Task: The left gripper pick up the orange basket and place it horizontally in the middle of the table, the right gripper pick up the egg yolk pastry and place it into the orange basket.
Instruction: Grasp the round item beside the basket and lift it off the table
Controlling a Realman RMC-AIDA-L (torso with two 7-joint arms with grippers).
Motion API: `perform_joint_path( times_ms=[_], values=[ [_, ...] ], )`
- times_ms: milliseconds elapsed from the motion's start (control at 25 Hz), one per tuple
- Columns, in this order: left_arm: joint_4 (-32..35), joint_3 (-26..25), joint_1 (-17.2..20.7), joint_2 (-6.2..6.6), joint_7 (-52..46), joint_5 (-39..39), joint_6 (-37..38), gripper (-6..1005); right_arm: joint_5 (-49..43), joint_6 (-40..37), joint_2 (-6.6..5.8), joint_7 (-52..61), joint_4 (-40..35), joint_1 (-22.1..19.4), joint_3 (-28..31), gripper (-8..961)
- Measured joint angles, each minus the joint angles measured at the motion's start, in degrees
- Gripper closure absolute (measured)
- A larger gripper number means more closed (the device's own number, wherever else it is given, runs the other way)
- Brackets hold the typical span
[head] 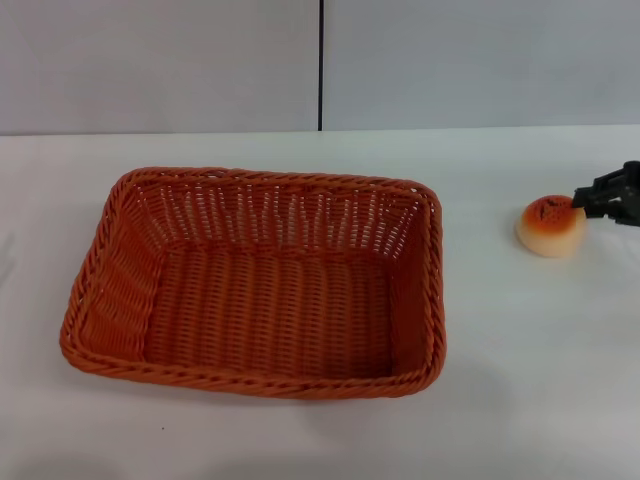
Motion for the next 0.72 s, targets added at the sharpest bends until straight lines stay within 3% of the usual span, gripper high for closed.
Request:
perform_joint_path(
  times_ms=[120,240,720],
  values=[
    [-0.03,-0.01,-0.01,-0.06,0.00,-0.01,-0.04,305,2.83,1.64,0.03,-0.45,-1.07,-1.17,-0.34,655],
    [-0.11,-0.01,-0.19,-0.08,0.00,-0.08,-0.15,305,5.10,2.94,0.17,-1.04,-2.17,-2.16,-0.37,888],
    [-0.15,0.20,-0.39,-0.08,-0.01,-0.12,-0.55,304,6.00,5.27,1.11,-1.79,-1.22,-2.13,-2.22,947]
  ],
)
